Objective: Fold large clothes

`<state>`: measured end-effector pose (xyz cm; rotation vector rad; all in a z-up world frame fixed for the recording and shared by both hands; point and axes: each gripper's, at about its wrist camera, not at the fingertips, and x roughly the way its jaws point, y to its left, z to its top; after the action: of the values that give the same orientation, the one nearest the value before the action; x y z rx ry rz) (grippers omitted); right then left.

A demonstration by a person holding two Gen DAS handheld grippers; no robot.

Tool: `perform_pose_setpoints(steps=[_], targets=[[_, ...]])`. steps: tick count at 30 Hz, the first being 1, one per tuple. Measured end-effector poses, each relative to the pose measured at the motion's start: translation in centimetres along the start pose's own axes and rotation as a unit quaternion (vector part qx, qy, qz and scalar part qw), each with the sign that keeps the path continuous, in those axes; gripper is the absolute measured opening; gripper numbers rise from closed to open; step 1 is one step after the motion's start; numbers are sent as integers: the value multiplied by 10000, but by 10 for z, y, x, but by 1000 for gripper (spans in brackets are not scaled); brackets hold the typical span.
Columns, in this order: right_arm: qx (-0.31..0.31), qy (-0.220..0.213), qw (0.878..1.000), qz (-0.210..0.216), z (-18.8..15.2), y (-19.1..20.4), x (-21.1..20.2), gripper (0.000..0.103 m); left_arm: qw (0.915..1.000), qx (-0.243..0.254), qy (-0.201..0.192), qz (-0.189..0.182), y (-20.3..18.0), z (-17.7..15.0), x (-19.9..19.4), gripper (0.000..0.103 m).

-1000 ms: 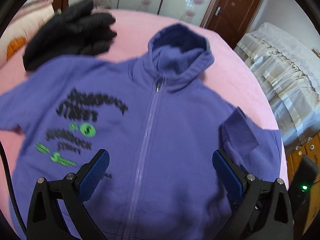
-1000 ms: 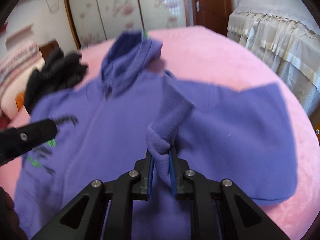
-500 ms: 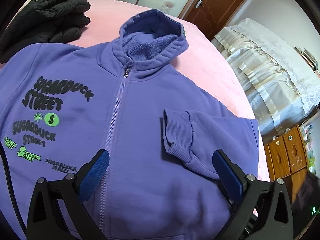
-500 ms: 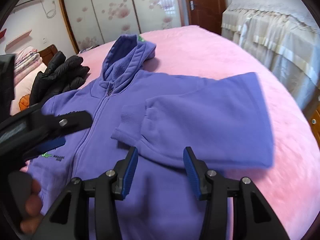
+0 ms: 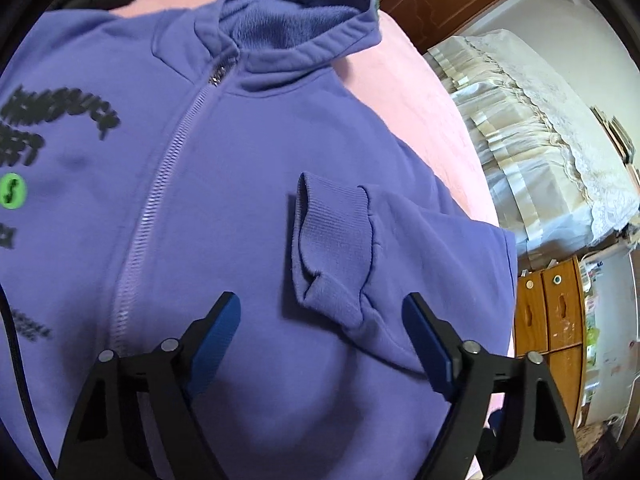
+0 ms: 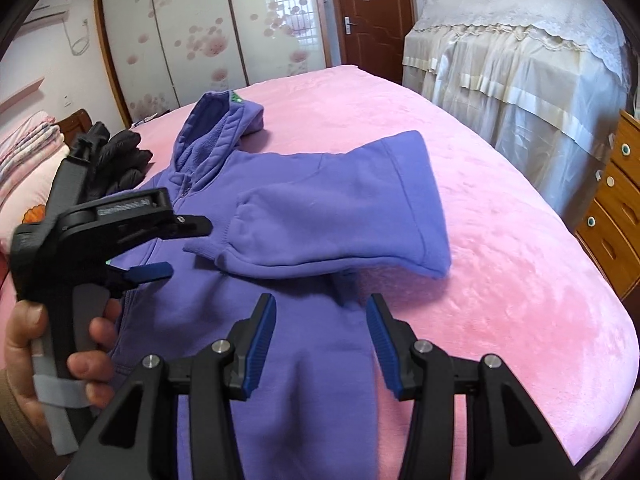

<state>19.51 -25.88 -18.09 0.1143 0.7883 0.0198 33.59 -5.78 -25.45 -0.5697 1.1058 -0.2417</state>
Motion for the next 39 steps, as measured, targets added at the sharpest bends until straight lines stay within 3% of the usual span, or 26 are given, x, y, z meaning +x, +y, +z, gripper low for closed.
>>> perform_pose_setpoints(steps=[1,3,5,6,10,19,25,28,30,32,33,39], targets=[[11,-1,10000,-13,-1,-1,0,48,10000,-34,3,-10,-1,2,4,78],[50,17,10000,-30,-3,-4,3,48,10000,-59,51,-26,-4,4,11,63],[100,97,9999,-67,-5,-9,9,48,9995,-80,249,-151,-10,6,20,13],[125,151,9998,-88,-5,-12,12,48,9990,-72,394,-172,-13,6,23,7],[324,363,9987,-180,-8,-30,26,48,9987,295,406,106,-43,13,18,7],[915,476,9944,242,10,-56,54,48,9929,988,-565,-336,-147,61,-62,6],[1020,362,9936,308,36,-45,73,47,9844,1235,-1227,-248,-179,84,-111,6],[1034,383,9935,280,42,-41,82,47,9832,1101,-1447,-151,-167,93,-127,6],[875,391,9954,35,44,-35,88,46,9832,956,-1553,-17,-150,99,-135,6],[781,415,9959,-208,42,-33,92,18,9825,794,-1675,162,-128,103,-143,6],[820,466,9954,-168,41,-34,94,11,9818,712,-1740,280,-113,106,-147,6],[894,525,9945,-147,38,-38,96,11,9819,292,-1719,734,-20,115,-137,6]])
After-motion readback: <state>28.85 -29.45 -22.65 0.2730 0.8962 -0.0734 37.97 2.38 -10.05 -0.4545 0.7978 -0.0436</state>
